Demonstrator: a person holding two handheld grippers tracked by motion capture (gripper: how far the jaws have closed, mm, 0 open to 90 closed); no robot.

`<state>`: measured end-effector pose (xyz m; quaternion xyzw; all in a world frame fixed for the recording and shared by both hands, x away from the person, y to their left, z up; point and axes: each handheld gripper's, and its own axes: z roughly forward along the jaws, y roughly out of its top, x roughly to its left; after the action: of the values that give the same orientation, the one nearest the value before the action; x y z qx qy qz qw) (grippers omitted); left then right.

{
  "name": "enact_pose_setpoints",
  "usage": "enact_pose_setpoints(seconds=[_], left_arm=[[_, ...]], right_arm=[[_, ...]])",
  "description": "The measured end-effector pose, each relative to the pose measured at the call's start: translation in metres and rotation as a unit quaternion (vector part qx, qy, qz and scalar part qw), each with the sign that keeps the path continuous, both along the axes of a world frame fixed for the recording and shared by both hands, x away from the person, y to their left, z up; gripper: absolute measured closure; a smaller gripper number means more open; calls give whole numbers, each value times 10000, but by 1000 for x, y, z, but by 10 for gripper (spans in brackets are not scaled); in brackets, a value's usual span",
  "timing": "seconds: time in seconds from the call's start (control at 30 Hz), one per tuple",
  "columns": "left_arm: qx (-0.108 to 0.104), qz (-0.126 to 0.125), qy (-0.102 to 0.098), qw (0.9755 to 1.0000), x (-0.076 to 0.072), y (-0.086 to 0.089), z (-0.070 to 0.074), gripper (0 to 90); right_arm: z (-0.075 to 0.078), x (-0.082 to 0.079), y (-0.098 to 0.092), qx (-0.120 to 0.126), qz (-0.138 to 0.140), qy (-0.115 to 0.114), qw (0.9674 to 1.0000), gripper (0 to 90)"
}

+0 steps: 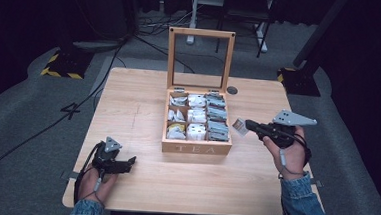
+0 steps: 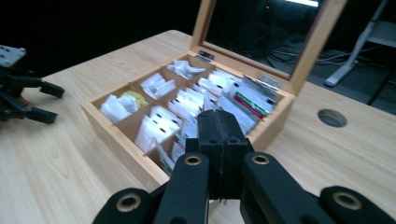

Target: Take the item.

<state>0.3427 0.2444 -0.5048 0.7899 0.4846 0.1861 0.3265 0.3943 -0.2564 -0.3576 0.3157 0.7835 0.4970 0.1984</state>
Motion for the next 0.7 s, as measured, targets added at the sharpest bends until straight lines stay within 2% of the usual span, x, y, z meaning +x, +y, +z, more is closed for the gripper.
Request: enact_pose_setpoints(seconds=[0.17,0.33,0.43,0.7], left_arm=[[-12,4,5,10000,0,0,0,165],[-17,7,6,10000,0,0,0,165],[1,-1,-1,10000,0,0,0,165],[5,-1,5,10000,0,0,0,165]], right_arm=[[-3,1,-11,-37,-160,16,9999,900],[-12,3,-23,-122,-397,97,9991,900],[-17,7,-33,-92,-564,172,9982,900],[-28,13,-49,-108,-768,324,9965,900]])
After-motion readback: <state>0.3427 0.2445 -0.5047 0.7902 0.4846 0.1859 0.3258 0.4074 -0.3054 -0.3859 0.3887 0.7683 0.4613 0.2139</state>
